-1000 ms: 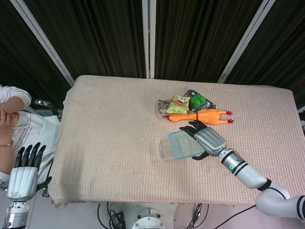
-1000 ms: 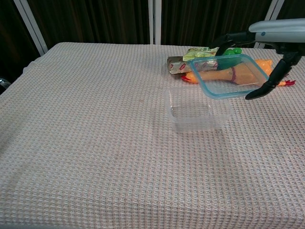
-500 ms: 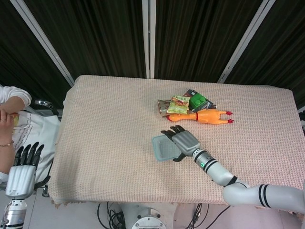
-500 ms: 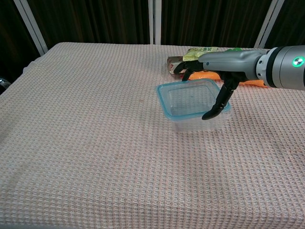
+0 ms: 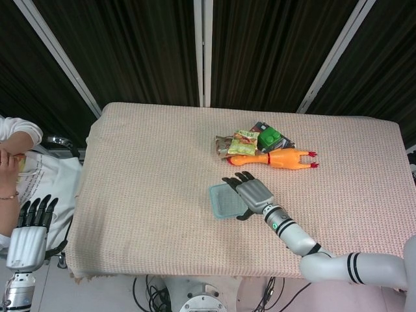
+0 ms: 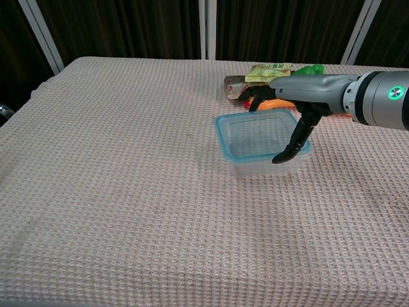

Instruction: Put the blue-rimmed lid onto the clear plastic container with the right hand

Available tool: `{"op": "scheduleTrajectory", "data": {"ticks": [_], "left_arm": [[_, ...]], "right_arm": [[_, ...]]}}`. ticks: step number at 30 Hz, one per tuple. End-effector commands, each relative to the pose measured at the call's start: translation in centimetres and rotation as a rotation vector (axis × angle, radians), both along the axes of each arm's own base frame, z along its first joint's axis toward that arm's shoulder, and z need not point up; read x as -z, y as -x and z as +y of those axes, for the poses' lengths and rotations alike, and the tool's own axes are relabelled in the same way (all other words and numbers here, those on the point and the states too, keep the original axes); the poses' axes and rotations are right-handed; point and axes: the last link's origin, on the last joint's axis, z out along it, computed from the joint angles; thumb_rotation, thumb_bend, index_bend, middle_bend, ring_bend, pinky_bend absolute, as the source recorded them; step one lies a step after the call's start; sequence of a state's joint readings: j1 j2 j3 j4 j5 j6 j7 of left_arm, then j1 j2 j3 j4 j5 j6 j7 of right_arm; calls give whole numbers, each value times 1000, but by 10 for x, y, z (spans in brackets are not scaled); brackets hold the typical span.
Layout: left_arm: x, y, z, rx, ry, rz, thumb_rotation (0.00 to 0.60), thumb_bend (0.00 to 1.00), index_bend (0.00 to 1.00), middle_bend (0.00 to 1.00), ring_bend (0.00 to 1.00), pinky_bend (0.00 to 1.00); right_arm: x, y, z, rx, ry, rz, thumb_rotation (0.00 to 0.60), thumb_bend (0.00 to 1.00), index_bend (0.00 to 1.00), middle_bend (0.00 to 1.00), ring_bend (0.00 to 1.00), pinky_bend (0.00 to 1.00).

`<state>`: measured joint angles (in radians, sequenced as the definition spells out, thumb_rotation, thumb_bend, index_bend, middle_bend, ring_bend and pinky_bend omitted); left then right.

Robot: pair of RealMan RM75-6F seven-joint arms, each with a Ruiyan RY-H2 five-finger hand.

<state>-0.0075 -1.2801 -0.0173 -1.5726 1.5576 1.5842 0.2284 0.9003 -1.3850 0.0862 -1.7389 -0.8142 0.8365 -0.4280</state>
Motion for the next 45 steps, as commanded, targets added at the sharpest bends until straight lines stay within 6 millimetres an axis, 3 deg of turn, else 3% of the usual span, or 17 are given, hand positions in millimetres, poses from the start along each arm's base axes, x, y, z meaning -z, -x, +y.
{"op": "scheduleTrajectory", "data": {"ticks": [1, 28, 45], "left_arm": [[0, 0, 0, 0, 0, 2, 600, 38, 61, 23, 0, 0], [2, -4, 3, -8, 6, 13, 600, 38, 61, 23, 0, 0], [2, -6, 2, -6, 6, 14, 600, 37, 61, 23, 0, 0]], "right_arm": [[-1, 4, -1, 10, 2, -1, 600, 87, 15, 248, 0, 0], [5, 10, -12, 2, -15, -6, 600, 81, 0, 222, 0, 0], [2, 7, -7, -25, -21, -2, 600, 0, 0, 31, 0, 0]]}}
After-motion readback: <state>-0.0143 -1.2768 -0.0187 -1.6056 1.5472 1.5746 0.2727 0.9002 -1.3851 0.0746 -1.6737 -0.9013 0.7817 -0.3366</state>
